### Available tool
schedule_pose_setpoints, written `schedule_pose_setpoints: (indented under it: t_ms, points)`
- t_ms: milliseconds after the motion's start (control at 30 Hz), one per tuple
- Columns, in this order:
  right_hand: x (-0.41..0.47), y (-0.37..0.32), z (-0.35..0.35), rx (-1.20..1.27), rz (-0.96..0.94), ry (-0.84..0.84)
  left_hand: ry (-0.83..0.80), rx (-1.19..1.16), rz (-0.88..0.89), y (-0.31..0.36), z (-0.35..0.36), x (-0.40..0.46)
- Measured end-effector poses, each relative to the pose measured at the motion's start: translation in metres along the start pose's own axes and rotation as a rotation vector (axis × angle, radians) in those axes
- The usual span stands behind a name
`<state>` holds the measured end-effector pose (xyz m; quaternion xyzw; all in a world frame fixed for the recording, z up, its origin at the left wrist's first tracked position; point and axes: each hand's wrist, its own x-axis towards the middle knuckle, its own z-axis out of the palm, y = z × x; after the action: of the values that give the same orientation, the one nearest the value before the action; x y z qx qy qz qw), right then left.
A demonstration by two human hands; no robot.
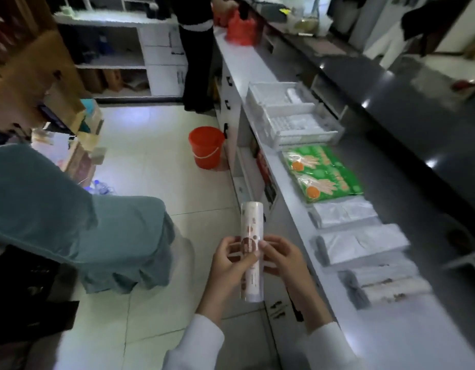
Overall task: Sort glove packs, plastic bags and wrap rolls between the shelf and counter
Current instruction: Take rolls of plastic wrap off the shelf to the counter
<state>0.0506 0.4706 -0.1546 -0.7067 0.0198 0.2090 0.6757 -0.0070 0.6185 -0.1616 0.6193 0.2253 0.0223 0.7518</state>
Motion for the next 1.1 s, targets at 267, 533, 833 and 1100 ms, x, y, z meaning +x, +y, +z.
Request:
schedule_pose_setpoints:
  t_ms: [267, 533, 833, 1100]
  points:
    - [-0.005, 0.006, -0.108, 0.111, 0.02, 0.367, -0.352, 0.073, -0.084, -0.01, 0.117, 0.042]
    - [-0.006, 0.005, -0.217, 0.23, 0.033, 0.619, -0.6, 0.165, -0.176, -0.009, 0.241, 0.066]
    - [-0.034, 0.035, -0.304, 0.417, 0.114, 0.919, -0.741, 0.692, 0.112, -0.05, 0.328, 0.071]
    - [-0.057, 0.069, -0.325, 0.595, 0.207, 1.043, -0.904, 1.006, 0.285, -0.079, 0.355, 0.069]
